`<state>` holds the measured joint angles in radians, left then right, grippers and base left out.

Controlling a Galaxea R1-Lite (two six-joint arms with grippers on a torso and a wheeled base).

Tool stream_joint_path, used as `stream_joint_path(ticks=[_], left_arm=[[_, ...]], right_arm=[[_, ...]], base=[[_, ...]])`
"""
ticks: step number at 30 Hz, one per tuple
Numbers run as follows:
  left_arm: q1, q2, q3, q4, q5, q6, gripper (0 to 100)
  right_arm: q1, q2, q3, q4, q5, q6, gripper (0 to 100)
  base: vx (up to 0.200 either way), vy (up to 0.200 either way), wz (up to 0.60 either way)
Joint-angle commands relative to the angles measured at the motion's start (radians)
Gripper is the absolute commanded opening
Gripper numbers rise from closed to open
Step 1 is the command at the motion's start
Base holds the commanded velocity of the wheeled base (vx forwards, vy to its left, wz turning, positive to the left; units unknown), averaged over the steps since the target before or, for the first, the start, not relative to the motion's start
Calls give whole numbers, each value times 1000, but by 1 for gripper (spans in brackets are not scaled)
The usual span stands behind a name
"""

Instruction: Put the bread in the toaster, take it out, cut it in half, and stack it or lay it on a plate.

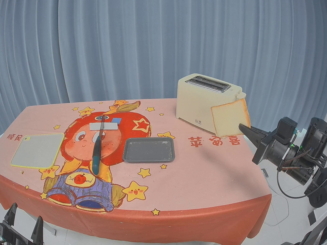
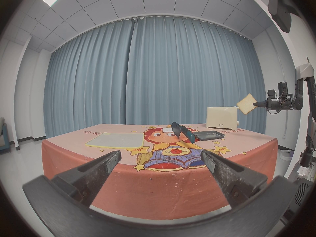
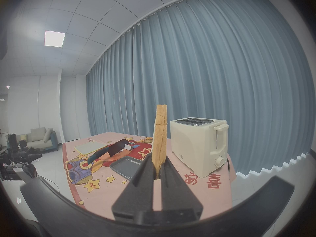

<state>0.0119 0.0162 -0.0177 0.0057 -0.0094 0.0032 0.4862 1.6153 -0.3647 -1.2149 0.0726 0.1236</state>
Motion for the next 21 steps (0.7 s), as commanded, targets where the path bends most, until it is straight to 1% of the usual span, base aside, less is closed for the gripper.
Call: stream_joint_path(ticks=[1,5,9,13,14,16,17,20,21], left_arm=[[0,-16,18,0,0,0,100],[0,-16,18,0,0,0,100],[0,-16,18,0,0,0,100],[0,-16,18,0,0,0,100],[0,-16,18,0,0,0,100],[0,-16,18,0,0,0,100],[0,-16,18,0,0,0,100],[0,-16,18,0,0,0,100],[0,-16,18,0,0,0,100]], right_arm=[[-6,-20,3,0,1,-4,0],[-11,-48,-7,3,0,1,0],[-67,-37,-66,5,0,-4,0],[-69,-35,-83,18,3,-10,0],[-70,-34,-94,25,18,-25,0],[-77,-26,-102,38,32,-42,0],[-77,-26,-102,38,32,-42,0],[-115,-2,-114,58,69,-71,0],[-129,3,-119,58,87,-79,0]], base=[[0,0,0],[0,0,0],[0,0,0],[0,0,0],[0,0,0],[0,0,0],[0,0,0],[0,0,0],[0,0,0]])
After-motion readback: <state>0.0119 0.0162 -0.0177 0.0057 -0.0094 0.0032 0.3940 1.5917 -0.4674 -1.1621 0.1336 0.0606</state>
